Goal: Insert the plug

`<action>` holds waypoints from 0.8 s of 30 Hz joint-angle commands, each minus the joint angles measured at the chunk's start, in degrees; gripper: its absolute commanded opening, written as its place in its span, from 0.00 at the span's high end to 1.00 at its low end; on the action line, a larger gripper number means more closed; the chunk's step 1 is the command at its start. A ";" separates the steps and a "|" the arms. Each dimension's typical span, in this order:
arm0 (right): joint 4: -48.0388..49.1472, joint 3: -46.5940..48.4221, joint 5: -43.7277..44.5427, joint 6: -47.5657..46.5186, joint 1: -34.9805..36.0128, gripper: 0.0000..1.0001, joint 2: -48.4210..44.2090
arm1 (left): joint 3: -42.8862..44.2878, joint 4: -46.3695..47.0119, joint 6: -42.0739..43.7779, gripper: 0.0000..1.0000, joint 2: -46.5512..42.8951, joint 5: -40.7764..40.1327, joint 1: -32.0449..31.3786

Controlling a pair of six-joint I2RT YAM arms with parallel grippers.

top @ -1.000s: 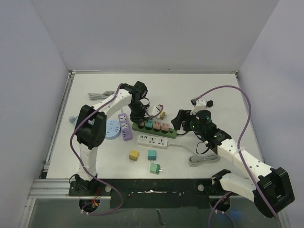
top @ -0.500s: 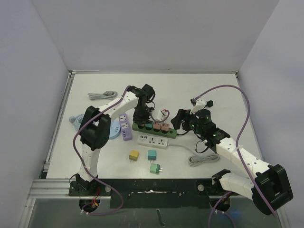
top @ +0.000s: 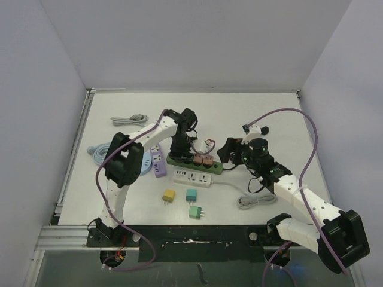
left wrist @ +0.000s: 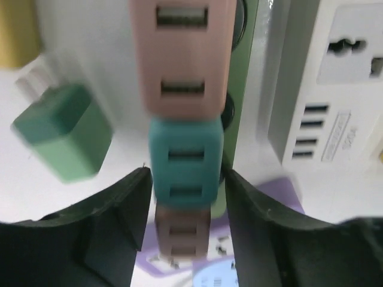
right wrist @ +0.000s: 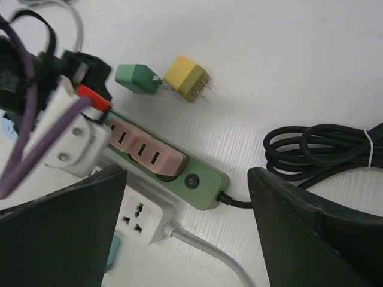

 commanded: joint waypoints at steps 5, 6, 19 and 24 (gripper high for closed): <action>2.51 -0.96 -0.63 0.13 -0.46 0.16 -6.54 | 0.46 -1.35 -0.03 0.24 -2.81 6.58 -0.78; 2.47 -1.04 -0.67 0.30 -0.43 0.16 -6.58 | 0.25 -0.92 0.04 0.23 -4.57 6.48 -0.55; -6.06 2.88 0.50 2.38 -0.69 0.16 -6.47 | -15.17 33.12 -25.38 0.23 -30.38 4.53 6.40; -10.47 4.22 -3.45 2.65 -0.53 0.18 -4.96 | -27.03 55.77 -55.28 0.23 -43.46 -15.63 6.70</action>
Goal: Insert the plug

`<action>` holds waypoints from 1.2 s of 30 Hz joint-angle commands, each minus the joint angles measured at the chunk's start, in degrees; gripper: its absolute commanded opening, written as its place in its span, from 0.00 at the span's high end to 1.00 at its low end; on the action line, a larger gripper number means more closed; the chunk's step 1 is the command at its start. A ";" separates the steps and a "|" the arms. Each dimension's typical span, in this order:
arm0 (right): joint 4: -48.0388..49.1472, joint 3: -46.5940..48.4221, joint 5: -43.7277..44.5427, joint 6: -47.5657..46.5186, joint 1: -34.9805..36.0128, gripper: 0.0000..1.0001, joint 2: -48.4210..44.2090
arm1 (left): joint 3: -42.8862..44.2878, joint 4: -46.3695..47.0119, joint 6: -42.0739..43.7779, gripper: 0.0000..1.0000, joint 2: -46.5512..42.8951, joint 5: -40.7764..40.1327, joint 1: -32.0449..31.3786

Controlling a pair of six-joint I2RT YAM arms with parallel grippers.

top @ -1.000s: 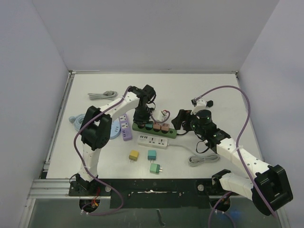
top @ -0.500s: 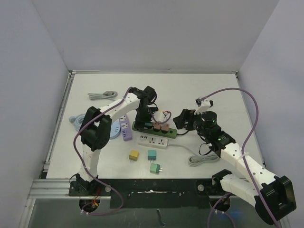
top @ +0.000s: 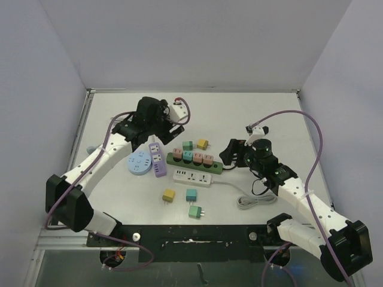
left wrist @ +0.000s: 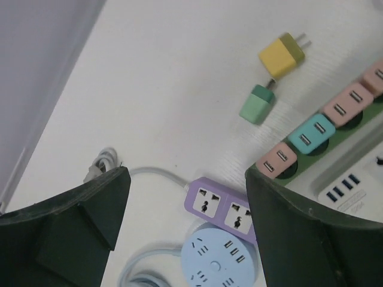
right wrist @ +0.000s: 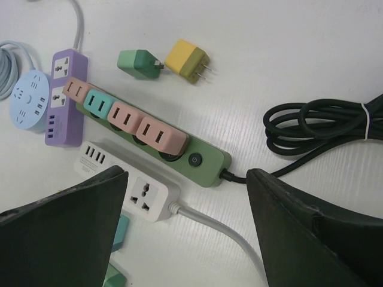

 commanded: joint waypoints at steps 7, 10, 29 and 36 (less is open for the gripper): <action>-6.70 4.32 3.67 1.70 14.24 0.18 2.28 | -14.06 19.21 -54.65 0.15 -21.15 -5.56 9.19; -9.02 5.48 7.10 1.45 22.87 0.18 5.41 | -18.77 17.23 -60.34 0.15 -26.26 -1.08 12.83; -8.88 8.97 -5.49 -15.57 42.64 0.22 24.99 | -29.50 7.90 -66.60 0.14 -35.03 4.54 14.95; -13.95 12.41 3.08 -18.22 45.20 0.32 30.86 | -30.62 8.48 -67.41 0.14 -35.67 6.44 14.95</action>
